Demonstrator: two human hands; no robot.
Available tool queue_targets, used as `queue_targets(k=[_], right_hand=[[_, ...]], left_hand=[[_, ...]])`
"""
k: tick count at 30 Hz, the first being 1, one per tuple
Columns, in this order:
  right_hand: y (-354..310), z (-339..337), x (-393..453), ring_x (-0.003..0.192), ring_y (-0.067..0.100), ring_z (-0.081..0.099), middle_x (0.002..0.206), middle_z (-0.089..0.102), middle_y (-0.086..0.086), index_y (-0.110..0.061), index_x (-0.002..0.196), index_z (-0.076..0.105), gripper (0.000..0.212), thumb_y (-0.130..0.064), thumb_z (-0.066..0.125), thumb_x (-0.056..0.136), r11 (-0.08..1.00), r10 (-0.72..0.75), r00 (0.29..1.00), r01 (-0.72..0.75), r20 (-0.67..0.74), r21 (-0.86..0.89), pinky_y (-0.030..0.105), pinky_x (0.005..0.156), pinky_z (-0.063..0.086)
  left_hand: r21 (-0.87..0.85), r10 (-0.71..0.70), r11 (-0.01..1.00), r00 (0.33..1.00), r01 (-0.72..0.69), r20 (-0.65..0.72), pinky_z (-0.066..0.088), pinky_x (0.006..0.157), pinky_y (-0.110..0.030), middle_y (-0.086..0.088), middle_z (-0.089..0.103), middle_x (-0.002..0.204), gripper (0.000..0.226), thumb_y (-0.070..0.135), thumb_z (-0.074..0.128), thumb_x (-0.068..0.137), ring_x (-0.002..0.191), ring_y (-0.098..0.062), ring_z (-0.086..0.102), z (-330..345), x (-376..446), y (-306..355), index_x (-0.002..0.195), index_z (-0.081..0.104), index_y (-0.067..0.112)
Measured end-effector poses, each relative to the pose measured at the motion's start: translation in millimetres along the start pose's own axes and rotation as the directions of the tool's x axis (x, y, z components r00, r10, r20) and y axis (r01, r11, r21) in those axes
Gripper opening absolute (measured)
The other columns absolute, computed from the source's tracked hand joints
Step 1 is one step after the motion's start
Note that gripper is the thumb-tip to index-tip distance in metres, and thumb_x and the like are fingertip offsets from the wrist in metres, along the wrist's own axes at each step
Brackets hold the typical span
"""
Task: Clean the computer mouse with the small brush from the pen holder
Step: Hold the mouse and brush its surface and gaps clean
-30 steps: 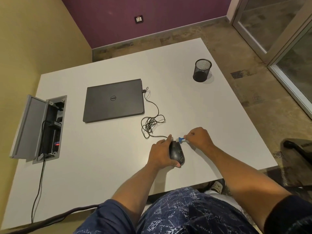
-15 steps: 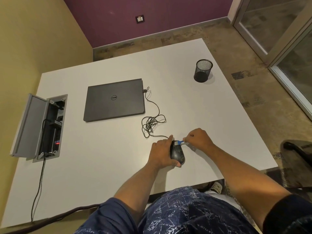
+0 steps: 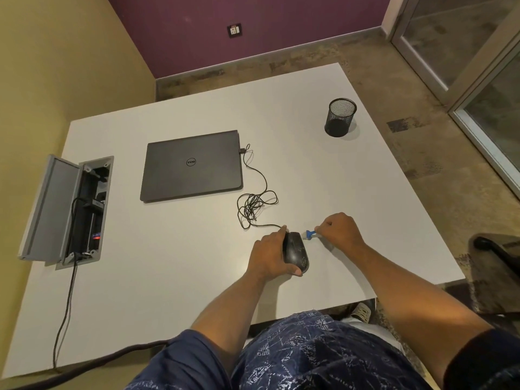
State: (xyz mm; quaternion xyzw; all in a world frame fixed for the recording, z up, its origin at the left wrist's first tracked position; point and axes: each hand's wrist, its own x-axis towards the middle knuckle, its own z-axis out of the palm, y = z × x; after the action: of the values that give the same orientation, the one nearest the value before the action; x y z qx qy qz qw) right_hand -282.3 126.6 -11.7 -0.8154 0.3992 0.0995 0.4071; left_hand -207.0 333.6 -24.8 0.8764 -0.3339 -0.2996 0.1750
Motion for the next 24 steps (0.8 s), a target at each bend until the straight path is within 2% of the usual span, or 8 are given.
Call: queue_targets(k=[3,5,7,10,12,16,18,24], right_hand=[[-0.3,-3.7,0.1,0.062,0.017,0.050,0.066,0.062,0.009,0.005,0.073,0.074,0.027,-0.021,0.077,0.082,0.993,-0.036,0.996,0.026,0.080,0.115,0.030,0.060,0.037],[0.0,-3.7,-1.9,0.063,0.016,0.050,0.067,0.062,0.007,0.002,0.075,0.076,0.025,-0.021,0.079,0.080,0.996,-0.033,0.986,0.020,0.164,0.081,0.029,0.060,0.037],[2.6,-2.5,-1.1,0.065,0.018,0.053,0.070,0.064,0.010,0.003,0.076,0.077,0.025,-0.021,0.079,0.079,1.000,-0.007,0.986,0.004,0.165,0.020,0.029,0.061,0.039],[2.6,-3.5,0.2,0.061,0.019,0.052,0.063,0.061,0.008,0.003,0.071,0.073,0.027,-0.022,0.075,0.081,0.999,0.016,0.999,-0.014,0.040,-0.044,0.027,0.056,0.037],[-0.3,-1.5,1.1,0.057,0.016,0.049,0.056,0.057,0.002,0.001,0.065,0.070,0.030,-0.023,0.075,0.082,1.000,-0.020,1.000,0.020,0.000,0.007,0.026,0.051,0.034],[-10.9,4.9,0.6,0.057,0.013,0.054,0.059,0.061,-0.002,-0.010,0.062,0.071,0.025,-0.023,0.077,0.082,0.996,-0.091,0.992,0.088,0.084,0.031,0.025,0.054,0.038],[-13.6,8.5,1.9,0.062,0.017,0.057,0.061,0.062,-0.001,-0.011,0.061,0.069,0.026,-0.023,0.077,0.083,0.994,-0.106,0.991,0.106,0.083,0.007,0.026,0.056,0.040],[-24.0,13.6,7.4,0.073,0.018,0.063,0.077,0.073,0.005,-0.003,0.076,0.077,0.024,-0.025,0.077,0.084,0.989,-0.143,0.988,0.140,0.062,0.043,0.029,0.066,0.048]], left_hand=[[0.022,-0.006,1.000,1.000,0.006,-0.003,0.046,0.100,-0.042,0.000,0.057,0.139,0.122,0.066,0.087,0.051,0.125,-0.025,0.054,-0.7,0.6,0.4,0.152,0.038,0.019],[0.041,0.000,0.999,1.000,0.001,-0.014,0.049,0.092,-0.041,0.002,0.061,0.125,0.105,0.066,0.086,0.050,0.113,-0.024,0.058,-0.8,1.1,0.6,0.138,0.049,0.022],[0.067,0.015,0.998,1.000,-0.014,-0.021,0.049,0.087,-0.040,0.004,0.062,0.117,0.096,0.068,0.085,0.050,0.106,-0.022,0.059,-0.6,1.3,0.3,0.129,0.053,0.024],[0.084,0.016,0.996,1.000,-0.014,-0.023,0.047,0.086,-0.038,0.002,0.061,0.120,0.101,0.069,0.084,0.050,0.107,-0.023,0.058,0.1,2.0,-0.3,0.134,0.051,0.022],[0.078,0.011,0.997,1.000,-0.009,-0.026,0.047,0.089,-0.039,0.000,0.060,0.125,0.108,0.070,0.085,0.050,0.112,-0.024,0.057,1.0,2.7,-0.8,0.140,0.048,0.020],[0.017,-0.007,1.000,1.000,0.007,-0.011,0.043,0.105,-0.042,-0.002,0.052,0.146,0.136,0.068,0.088,0.051,0.129,-0.026,0.050,2.3,1.2,-0.7,0.159,0.024,0.015],[-0.001,-0.022,1.000,1.000,0.022,-0.012,0.041,0.106,-0.042,-0.002,0.051,0.147,0.141,0.068,0.088,0.050,0.130,-0.027,0.049,2.7,-0.3,-0.2,0.161,0.017,0.017],[-0.030,-0.050,0.998,0.999,0.049,-0.020,0.041,0.104,-0.042,0.000,0.053,0.146,0.143,0.068,0.088,0.047,0.130,-0.027,0.050,3.7,-2.3,0.1,0.161,0.017,0.017]])
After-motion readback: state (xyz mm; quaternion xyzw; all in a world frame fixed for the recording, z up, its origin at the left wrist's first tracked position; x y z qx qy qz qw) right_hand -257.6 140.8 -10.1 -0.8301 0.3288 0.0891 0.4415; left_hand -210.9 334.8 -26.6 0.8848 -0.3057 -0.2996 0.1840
